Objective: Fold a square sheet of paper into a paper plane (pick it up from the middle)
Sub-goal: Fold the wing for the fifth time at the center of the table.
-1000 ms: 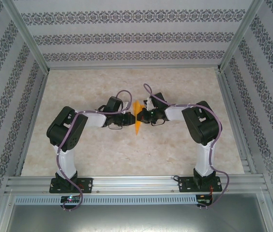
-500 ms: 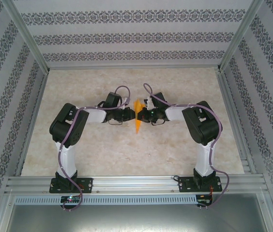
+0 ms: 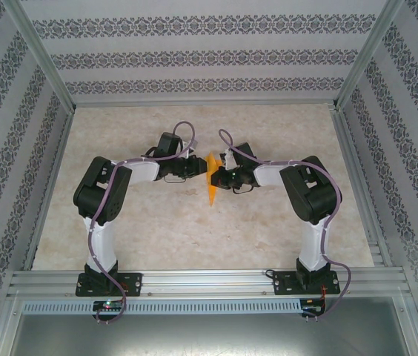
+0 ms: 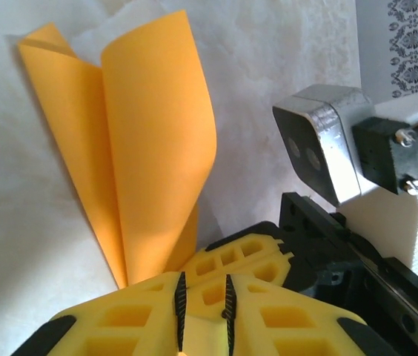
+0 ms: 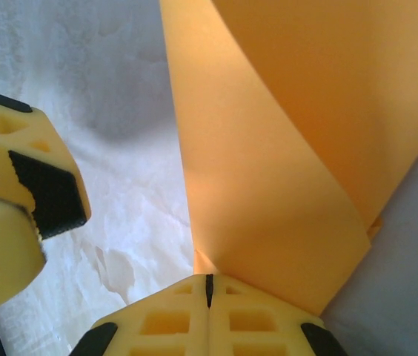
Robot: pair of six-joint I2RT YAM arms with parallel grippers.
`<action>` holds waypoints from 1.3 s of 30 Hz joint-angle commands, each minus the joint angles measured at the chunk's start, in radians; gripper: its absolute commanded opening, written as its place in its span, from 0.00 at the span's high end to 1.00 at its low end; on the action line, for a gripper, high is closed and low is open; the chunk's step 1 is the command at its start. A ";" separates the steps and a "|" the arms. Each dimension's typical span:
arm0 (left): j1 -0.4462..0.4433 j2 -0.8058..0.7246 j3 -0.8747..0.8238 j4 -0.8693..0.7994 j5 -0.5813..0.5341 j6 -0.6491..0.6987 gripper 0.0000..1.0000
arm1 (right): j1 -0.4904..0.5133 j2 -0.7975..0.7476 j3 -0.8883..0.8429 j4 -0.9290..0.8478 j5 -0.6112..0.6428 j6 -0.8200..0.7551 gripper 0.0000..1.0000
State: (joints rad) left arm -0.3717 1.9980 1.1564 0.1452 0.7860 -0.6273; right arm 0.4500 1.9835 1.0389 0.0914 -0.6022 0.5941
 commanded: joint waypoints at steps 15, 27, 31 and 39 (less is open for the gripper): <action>0.002 0.134 0.161 -0.093 0.113 -0.016 0.71 | 0.035 -0.049 -0.076 -0.133 0.072 -0.084 1.00; -0.002 0.138 0.173 -0.050 0.127 -0.066 0.69 | 0.042 -0.038 -0.068 -0.183 0.117 -0.112 1.00; -0.004 0.133 0.219 -0.086 0.124 -0.054 0.69 | 0.046 -0.038 -0.067 -0.200 0.131 -0.120 1.00; -0.011 0.184 0.284 -0.160 0.113 -0.023 0.68 | 0.052 -0.038 -0.051 -0.220 0.143 -0.131 1.00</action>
State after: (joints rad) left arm -0.3729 2.1464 1.4052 0.0494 0.8902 -0.6777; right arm 0.4877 1.9251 1.0054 0.0174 -0.5308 0.4931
